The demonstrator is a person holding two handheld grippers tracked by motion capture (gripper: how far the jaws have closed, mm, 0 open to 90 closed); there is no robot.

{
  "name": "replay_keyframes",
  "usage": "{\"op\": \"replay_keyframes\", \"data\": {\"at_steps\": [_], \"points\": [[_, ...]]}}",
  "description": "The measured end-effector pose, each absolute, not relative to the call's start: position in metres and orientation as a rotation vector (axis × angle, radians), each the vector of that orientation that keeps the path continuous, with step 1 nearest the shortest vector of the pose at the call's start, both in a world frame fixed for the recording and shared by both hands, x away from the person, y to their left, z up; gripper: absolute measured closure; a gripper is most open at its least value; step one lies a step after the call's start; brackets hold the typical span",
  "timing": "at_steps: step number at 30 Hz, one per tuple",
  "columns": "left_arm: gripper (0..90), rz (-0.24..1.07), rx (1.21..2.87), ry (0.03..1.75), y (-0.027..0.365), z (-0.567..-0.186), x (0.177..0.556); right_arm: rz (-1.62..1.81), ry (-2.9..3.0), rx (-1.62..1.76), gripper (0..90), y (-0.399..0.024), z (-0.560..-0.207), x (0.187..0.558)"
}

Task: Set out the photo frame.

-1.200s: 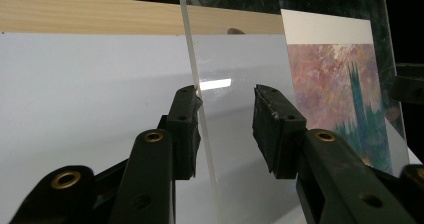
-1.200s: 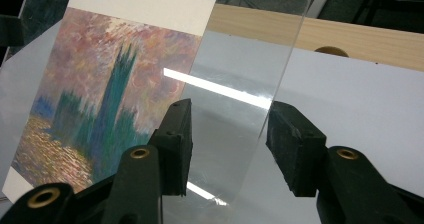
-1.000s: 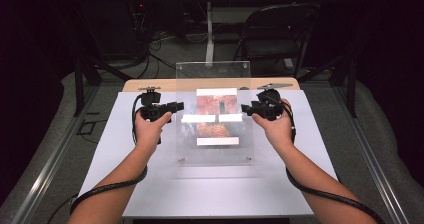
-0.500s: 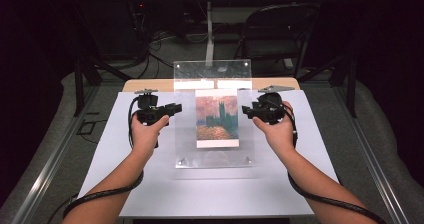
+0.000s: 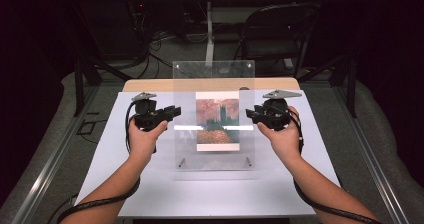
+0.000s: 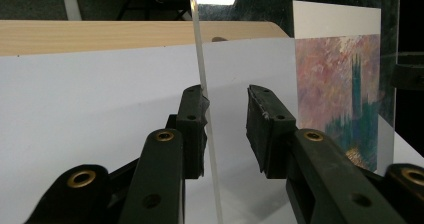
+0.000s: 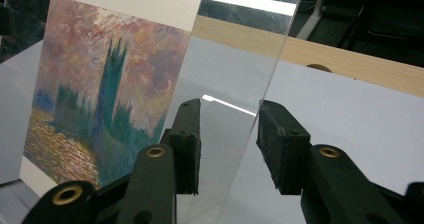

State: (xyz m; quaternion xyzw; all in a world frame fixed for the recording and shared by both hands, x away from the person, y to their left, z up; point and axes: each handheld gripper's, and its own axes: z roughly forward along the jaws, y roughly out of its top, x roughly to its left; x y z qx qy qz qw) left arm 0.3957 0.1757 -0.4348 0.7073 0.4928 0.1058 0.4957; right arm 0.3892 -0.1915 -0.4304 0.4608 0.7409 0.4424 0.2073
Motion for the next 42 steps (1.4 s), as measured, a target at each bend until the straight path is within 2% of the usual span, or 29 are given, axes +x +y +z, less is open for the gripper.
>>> {"op": "replay_keyframes", "data": {"at_steps": [42], "points": [[75.3, 0.266, 1.704, 1.098, 0.185, -0.429, 0.350, 1.321, 2.043, 1.208, 74.9, -0.203, -0.423, 0.345]]}}
